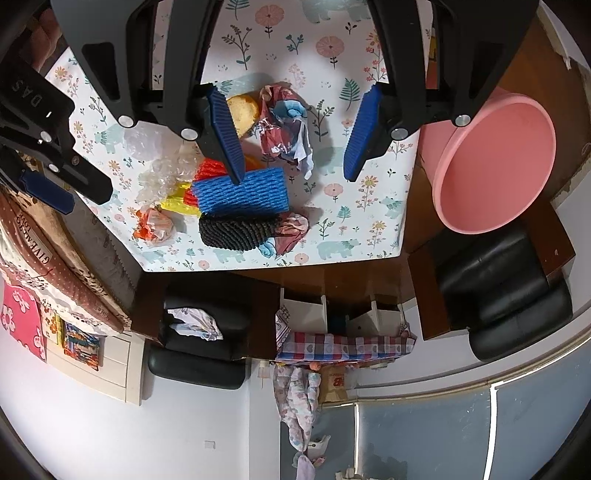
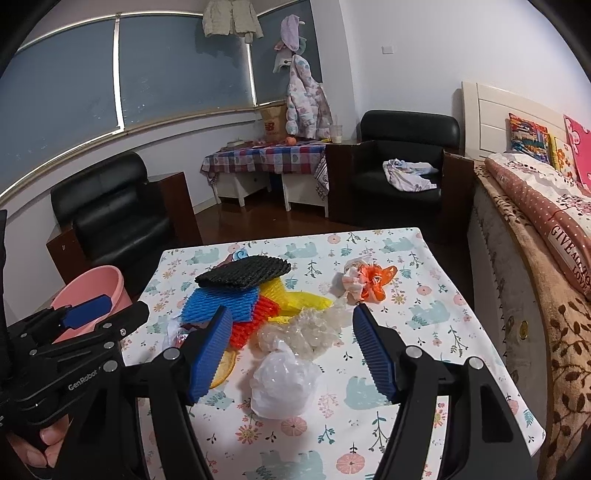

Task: Collect trash

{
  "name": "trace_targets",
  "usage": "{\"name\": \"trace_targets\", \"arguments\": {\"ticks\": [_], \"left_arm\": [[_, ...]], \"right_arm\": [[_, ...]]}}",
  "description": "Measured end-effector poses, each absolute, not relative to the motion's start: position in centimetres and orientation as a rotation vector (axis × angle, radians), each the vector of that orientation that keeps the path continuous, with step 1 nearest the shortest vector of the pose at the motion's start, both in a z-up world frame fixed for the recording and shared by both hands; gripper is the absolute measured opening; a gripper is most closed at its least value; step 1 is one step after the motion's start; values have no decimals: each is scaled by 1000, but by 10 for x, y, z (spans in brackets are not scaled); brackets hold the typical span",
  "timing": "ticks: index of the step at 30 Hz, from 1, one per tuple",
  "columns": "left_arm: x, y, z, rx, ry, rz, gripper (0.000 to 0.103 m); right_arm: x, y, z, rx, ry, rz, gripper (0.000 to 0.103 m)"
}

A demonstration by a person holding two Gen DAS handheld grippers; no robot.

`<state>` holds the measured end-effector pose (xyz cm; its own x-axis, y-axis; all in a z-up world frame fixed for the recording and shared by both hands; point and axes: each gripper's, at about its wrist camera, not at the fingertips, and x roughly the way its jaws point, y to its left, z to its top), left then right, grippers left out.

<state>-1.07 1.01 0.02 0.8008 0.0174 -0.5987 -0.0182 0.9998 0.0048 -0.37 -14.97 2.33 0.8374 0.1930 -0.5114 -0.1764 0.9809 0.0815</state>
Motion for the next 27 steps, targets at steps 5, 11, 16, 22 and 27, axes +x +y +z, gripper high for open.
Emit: {"name": "trace_targets", "arguments": {"ticks": [5,11,16,22,27], "left_arm": [[-12,9,1,-2,643,18,56],[-11,10,-2,-9,663,4,56],[-11,10,-3,-12,675,-8,56],[-10,9,-5,-18,683,-11,56],[-7,9,-8,-29,695,-13,56]], "right_arm": [[-4,-150,22,36,545,174,67],[-5,-150,21,37,530,179,67],[-2,-151,19,63,553,202,67],[1,-153,18,94,571,225,67],[2,-153,17,100,572,232,68]]}}
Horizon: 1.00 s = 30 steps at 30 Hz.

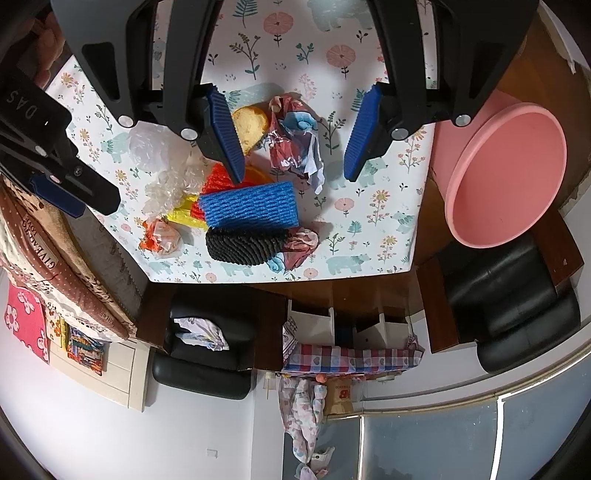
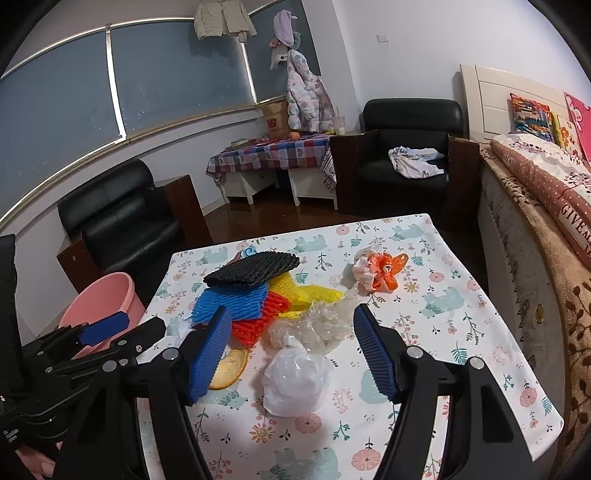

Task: Collect trash

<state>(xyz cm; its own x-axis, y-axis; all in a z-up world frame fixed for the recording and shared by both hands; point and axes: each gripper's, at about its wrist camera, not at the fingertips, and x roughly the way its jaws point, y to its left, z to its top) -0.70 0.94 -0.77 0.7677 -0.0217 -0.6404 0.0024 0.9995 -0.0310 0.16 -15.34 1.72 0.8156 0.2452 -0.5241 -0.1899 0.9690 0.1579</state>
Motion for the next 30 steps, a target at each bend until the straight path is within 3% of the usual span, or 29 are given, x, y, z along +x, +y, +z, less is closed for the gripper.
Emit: {"name": "trace_targets", "arguments": {"ticks": [30], "left_arm": [[-6,11,-14,-33,707,-18,56]], "right_arm": [[-3,-160,15,93,552,186,68]]}}
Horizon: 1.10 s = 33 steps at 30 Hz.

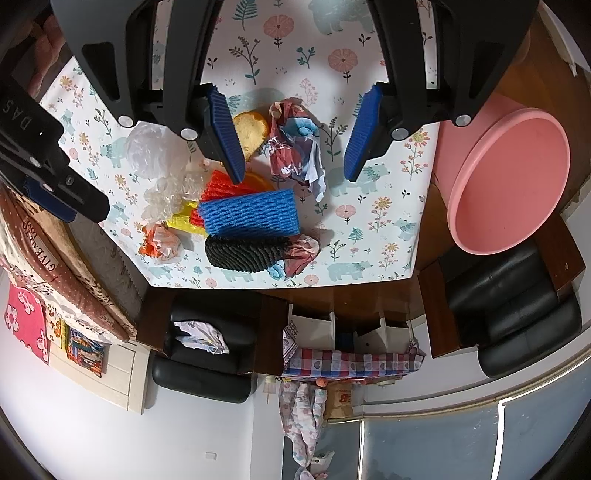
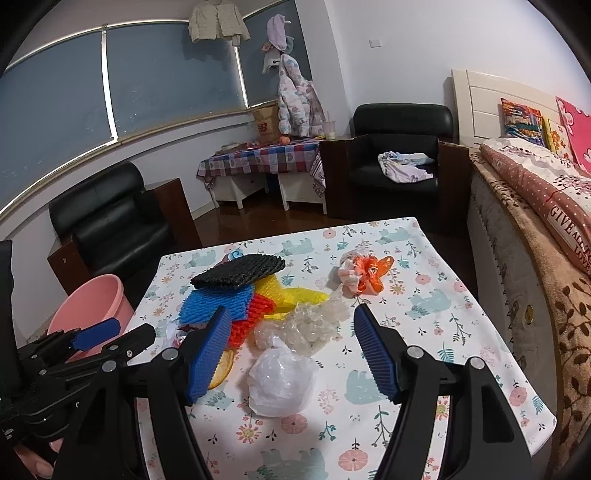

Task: Collect trash

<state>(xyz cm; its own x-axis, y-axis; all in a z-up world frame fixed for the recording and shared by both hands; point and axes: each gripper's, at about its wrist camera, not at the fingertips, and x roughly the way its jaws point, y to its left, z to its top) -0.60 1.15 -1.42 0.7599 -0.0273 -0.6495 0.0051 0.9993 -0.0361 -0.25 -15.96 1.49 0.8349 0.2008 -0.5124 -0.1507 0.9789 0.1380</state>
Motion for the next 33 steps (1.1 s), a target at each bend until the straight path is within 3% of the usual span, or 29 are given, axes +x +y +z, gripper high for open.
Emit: {"name": "trace_targets", "arguments": {"ticks": [25,33], "left_arm": [[-21,17,-26,-24,715,-92,56],[-16,22,-36,-40,746,-76,56]], "right_arm": [[-9,-186,6,123,568,164,68],[-5,-179,-9,115,624,211,63]]}}
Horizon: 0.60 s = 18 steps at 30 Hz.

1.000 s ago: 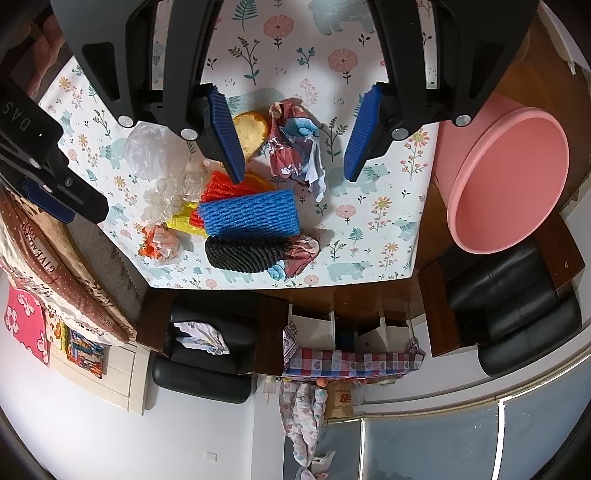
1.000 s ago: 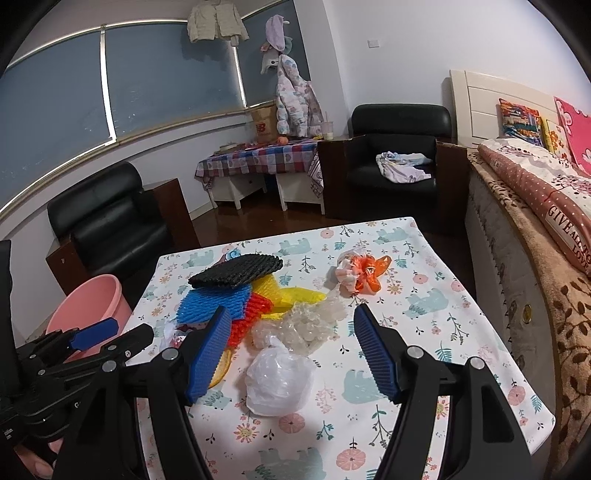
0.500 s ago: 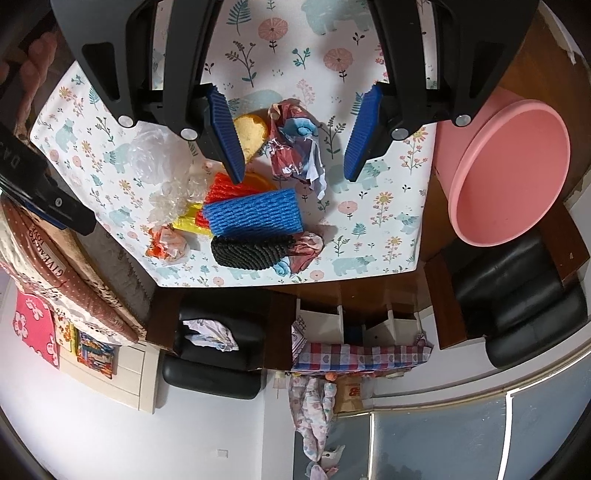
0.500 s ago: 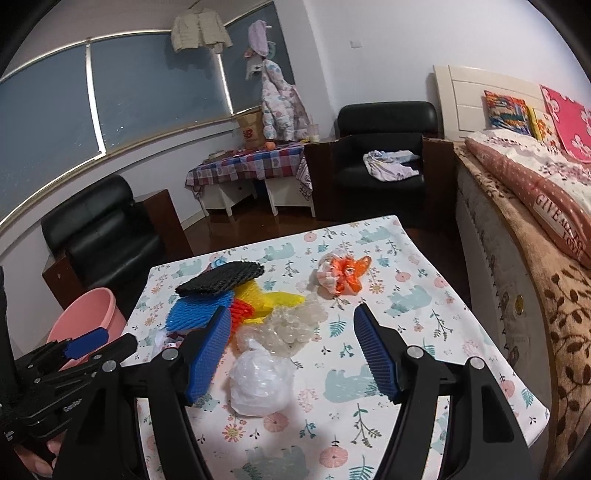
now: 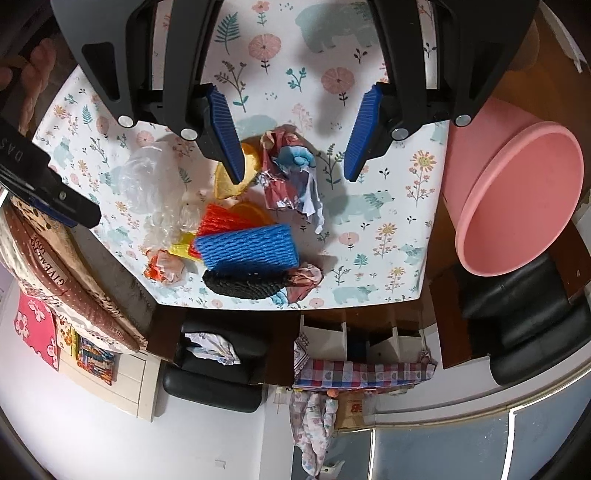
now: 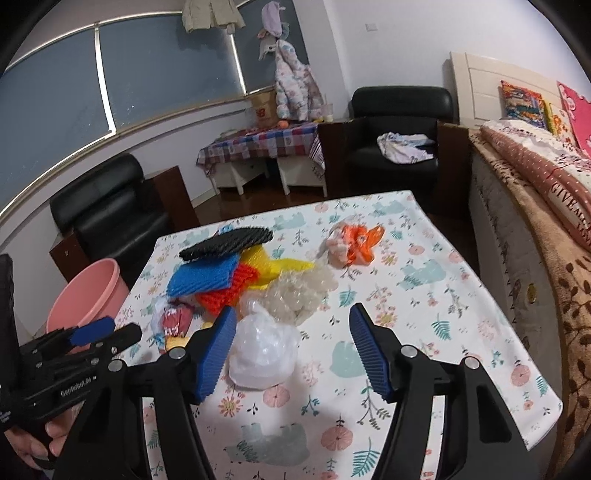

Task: Collect trash
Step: 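Grasp the crumpled foil wrapper with the left gripper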

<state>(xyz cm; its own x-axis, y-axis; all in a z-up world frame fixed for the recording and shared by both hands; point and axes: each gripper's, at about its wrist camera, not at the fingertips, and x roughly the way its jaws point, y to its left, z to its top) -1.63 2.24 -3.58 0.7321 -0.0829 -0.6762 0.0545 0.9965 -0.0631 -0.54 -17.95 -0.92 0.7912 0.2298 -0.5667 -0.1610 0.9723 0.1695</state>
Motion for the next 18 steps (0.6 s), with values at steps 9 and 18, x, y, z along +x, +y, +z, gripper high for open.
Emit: {"name": "trace_targets", "arguments": {"ticks": [9,18], "left_arm": [[-3,30,-39,-63,764,-73,56],[22,21,-55,-23,820,-64,56]], "right_arm": [[1,-179,-16,120,649,250,63],[5,-174,-24,109,675,300,63]]}}
